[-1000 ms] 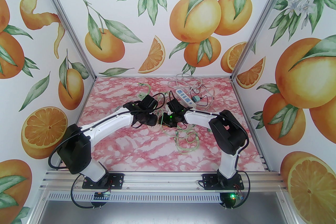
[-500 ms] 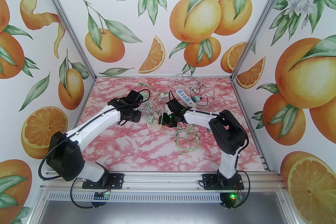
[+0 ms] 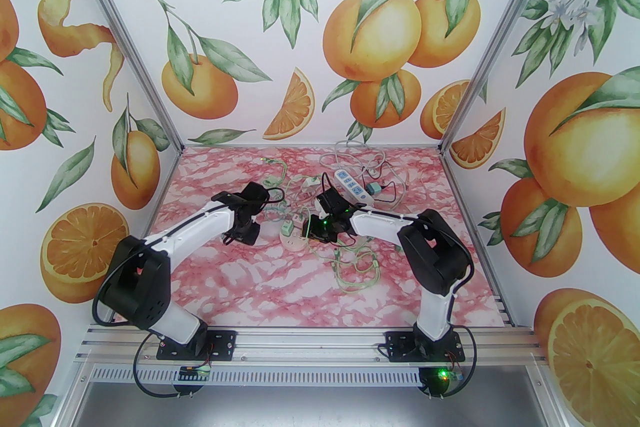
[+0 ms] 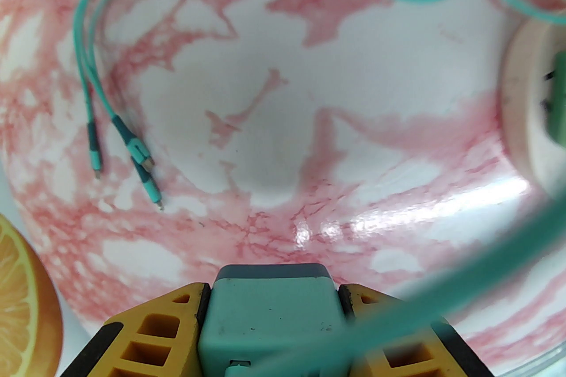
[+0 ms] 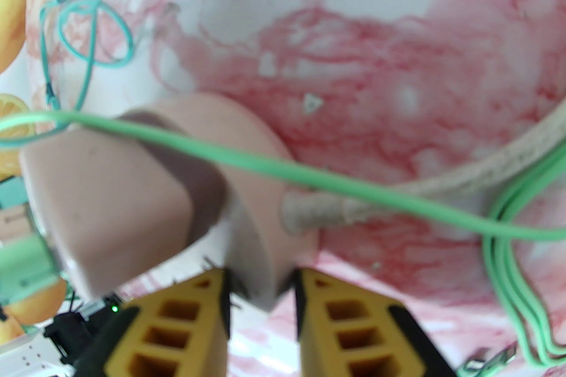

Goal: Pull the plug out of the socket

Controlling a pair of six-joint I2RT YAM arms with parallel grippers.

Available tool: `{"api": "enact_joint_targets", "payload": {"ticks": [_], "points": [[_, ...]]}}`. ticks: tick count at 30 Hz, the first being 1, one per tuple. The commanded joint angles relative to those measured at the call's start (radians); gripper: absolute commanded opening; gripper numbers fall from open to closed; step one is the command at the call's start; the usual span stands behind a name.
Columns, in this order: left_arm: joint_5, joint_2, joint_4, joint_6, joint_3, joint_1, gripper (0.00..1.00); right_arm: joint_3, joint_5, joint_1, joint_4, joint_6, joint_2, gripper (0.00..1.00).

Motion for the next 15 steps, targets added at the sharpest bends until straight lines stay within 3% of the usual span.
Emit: {"api": "enact_joint_targets", "payload": {"ticks": [1, 9, 15], "points": [[-0.027, 0.022, 0.006, 0.022, -0.01, 0.003, 0.33, -0.052, 0.177, -0.005, -0.197, -0.023, 0.097, 0.28], [-0.116, 0.145, -0.036, -0.008, 0.03, 0.002, 0.36, -0.044, 0.181, -0.005, -0.218, -0.03, 0.097, 0.29], [-0.048, 0.136, -0.038, -0.017, 0.082, 0.002, 0.7, -0.026, 0.185, -0.006, -0.236, -0.037, 0.097, 0.29]]}}
